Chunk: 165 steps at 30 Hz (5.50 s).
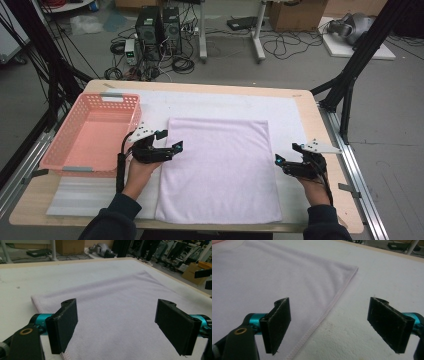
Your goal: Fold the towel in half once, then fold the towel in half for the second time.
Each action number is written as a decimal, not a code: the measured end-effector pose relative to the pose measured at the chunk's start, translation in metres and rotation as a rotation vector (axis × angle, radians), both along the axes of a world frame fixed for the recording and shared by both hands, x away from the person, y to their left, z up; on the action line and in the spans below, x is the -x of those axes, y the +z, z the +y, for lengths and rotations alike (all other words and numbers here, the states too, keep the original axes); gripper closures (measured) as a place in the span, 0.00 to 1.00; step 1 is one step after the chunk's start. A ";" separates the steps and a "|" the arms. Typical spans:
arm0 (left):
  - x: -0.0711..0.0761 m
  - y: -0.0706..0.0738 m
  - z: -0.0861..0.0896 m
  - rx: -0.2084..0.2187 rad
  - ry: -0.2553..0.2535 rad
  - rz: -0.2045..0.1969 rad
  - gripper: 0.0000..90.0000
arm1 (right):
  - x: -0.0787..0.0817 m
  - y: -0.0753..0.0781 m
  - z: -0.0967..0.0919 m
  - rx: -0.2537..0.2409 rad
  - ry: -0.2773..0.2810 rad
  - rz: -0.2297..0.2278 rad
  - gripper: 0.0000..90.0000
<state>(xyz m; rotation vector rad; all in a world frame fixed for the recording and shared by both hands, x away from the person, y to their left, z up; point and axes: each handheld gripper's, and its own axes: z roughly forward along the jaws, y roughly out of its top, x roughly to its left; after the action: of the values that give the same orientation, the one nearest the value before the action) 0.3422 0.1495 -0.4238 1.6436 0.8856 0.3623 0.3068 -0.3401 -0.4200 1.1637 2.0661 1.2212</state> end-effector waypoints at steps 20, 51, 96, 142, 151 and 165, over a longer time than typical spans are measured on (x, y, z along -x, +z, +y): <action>-0.006 -0.005 0.003 -0.033 0.050 0.047 0.21 | -0.001 -0.003 -0.004 0.025 -0.001 0.009 0.20; -0.114 -0.013 0.003 -0.206 0.237 0.246 0.37 | -0.012 -0.012 -0.001 0.009 0.011 0.053 0.20; -0.120 -0.025 -0.005 -0.264 0.210 0.242 0.93 | -0.153 -0.019 0.055 0.164 0.058 0.215 0.93; -0.016 0.033 0.005 -0.045 0.024 -0.014 0.93 | -0.059 0.030 0.029 -0.012 0.126 -0.041 0.92; 0.016 0.023 0.010 -0.023 -0.011 -0.007 0.93 | -0.027 0.020 0.026 -0.019 0.140 -0.046 0.92; 0.070 -0.007 0.008 -0.115 -0.055 0.041 0.93 | 0.022 -0.010 0.022 -0.008 0.144 0.004 0.91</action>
<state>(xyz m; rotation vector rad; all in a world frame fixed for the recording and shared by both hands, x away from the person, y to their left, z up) 0.2724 0.1578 -0.4305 1.7835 0.8617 0.3478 0.2844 -0.3180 -0.4299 1.0367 2.1816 1.2942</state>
